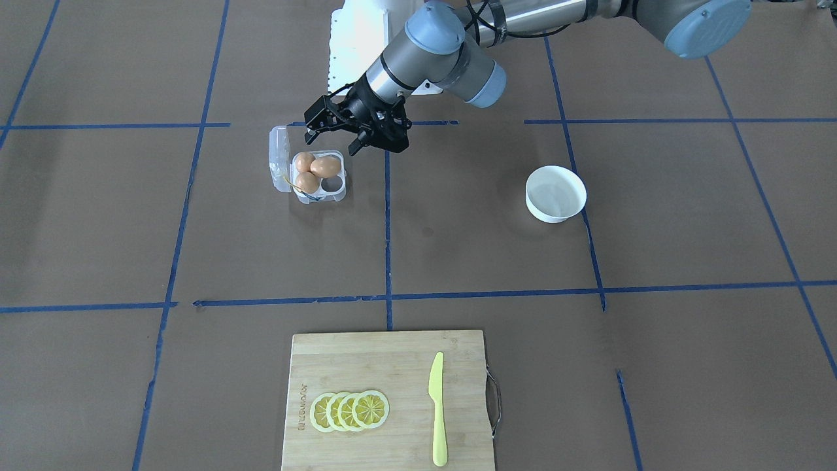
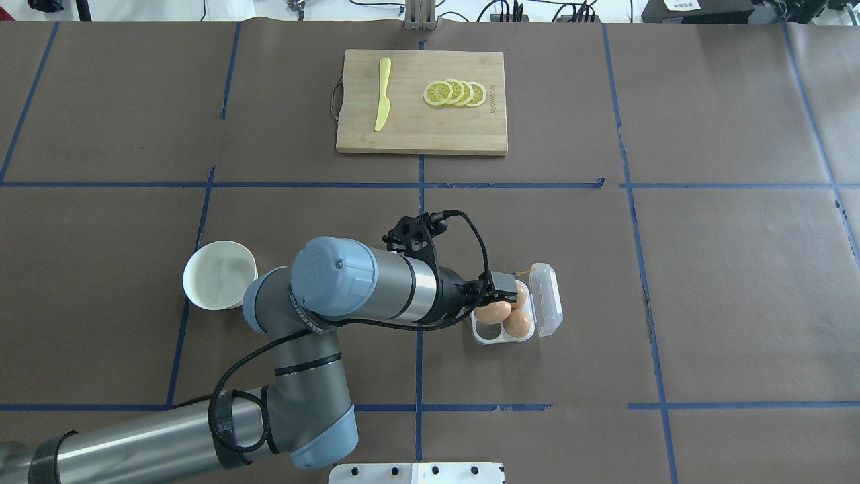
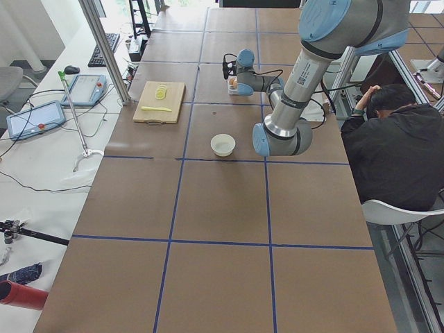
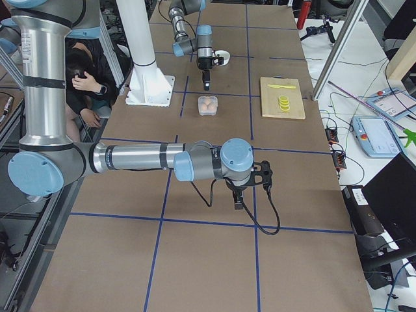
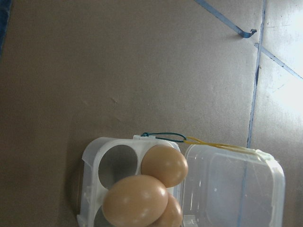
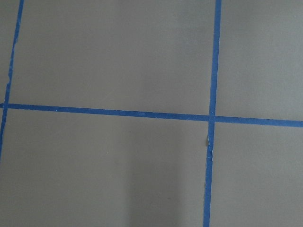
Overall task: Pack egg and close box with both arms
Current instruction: 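Lower the egg into the empty carton cup and open the left gripper, then withdraw the left arm away from the carton while the right arm approaches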
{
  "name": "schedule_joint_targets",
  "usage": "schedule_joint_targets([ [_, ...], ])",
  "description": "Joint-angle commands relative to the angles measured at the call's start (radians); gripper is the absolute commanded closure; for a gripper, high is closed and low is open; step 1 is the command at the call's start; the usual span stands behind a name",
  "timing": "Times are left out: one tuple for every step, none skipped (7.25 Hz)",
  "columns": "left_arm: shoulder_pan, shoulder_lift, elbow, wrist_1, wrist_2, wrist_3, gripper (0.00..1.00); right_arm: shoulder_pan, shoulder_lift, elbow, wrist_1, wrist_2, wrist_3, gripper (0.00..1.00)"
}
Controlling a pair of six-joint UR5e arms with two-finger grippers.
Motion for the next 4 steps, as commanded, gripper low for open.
schedule_joint_targets([
  [-0.087, 0.010, -0.065, 0.122, -0.087, 0.048, 0.00, -0.029, 0.000, 0.038, 0.010, 0.014, 0.112, 0.00],
  [-0.130, 0.036, -0.103, 0.187, -0.122, 0.094, 0.00, -0.084, 0.000, 0.081, 0.019, 0.010, 0.199, 0.00],
  [-0.185, 0.063, -0.142, 0.237, -0.167, 0.139, 0.00, -0.134, 0.000, 0.108, 0.089, 0.005, 0.316, 0.00],
  [-0.233, 0.086, -0.177, 0.299, -0.196, 0.193, 0.00, -0.203, 0.000, 0.110, 0.225, -0.003, 0.489, 0.00],
])
